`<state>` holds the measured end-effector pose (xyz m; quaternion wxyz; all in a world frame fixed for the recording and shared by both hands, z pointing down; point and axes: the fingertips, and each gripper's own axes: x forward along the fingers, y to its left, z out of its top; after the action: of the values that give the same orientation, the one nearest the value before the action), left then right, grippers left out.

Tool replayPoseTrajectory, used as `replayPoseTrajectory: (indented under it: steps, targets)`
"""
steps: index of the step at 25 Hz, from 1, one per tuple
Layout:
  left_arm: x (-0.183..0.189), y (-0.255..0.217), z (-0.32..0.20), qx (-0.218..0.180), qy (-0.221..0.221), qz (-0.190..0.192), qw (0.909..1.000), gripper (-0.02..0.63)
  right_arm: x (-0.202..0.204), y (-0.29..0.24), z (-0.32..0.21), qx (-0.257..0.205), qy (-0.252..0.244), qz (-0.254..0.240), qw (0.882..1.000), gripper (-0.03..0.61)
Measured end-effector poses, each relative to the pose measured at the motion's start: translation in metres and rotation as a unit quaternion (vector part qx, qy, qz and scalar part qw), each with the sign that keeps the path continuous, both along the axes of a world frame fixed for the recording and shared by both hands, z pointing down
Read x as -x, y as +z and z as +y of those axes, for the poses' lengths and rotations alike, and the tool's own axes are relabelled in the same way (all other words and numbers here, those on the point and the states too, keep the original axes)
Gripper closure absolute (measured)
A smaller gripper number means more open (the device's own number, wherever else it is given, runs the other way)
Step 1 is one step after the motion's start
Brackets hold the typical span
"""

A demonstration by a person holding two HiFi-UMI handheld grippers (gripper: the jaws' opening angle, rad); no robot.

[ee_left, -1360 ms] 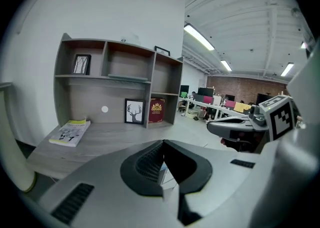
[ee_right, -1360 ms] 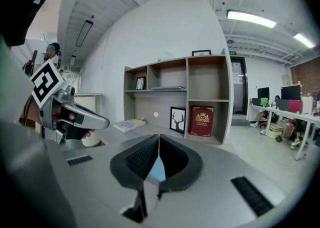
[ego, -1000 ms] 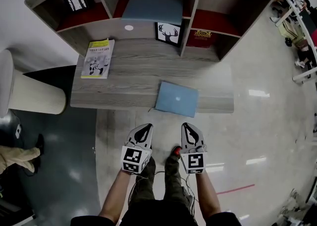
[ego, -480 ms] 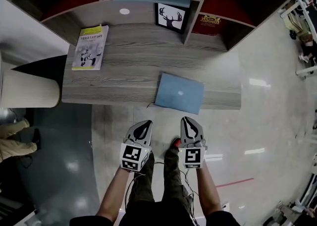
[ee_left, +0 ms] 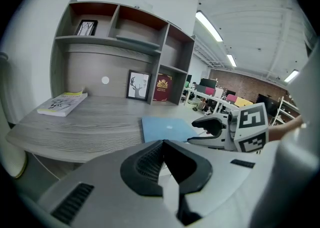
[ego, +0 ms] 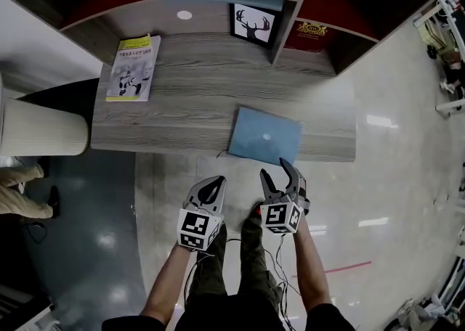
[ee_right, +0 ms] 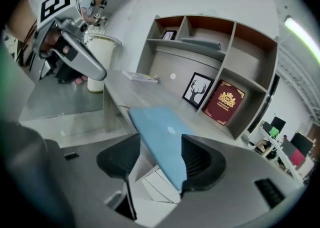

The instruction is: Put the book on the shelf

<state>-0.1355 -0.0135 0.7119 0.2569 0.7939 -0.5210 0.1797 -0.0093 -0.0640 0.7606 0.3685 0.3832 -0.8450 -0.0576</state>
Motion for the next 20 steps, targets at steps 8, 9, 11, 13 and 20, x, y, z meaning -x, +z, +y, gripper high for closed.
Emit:
replayPoseTrajectory:
  steps: [8,9,11,13,20]
  targets:
    - [0.000,0.007,0.005,0.006,0.001,-0.001,1.0000,0.607,-0.002,0.034,-0.018,-0.014,-0.035,0.094,0.995,0.305]
    - [0.000,0.007,0.005,0.007,0.001,-0.001,1.0000,0.606,-0.002,0.037,-0.020,-0.012,-0.036,0.098,0.994,0.304]
    - [0.001,0.008,0.006,0.008,0.003,-0.001,1.0000,0.606,-0.002,0.043,-0.023,-0.012,-0.039,0.108,0.993,0.301]
    - [0.002,0.009,0.007,0.009,0.002,0.000,1.0000,0.606,-0.002,0.050,-0.025,-0.010,-0.044,0.120,0.992,0.301]
    - [0.004,0.012,0.009,0.015,-0.001,-0.002,0.9999,0.607,-0.001,0.059,-0.032,-0.008,-0.042,0.129,0.991,0.301]
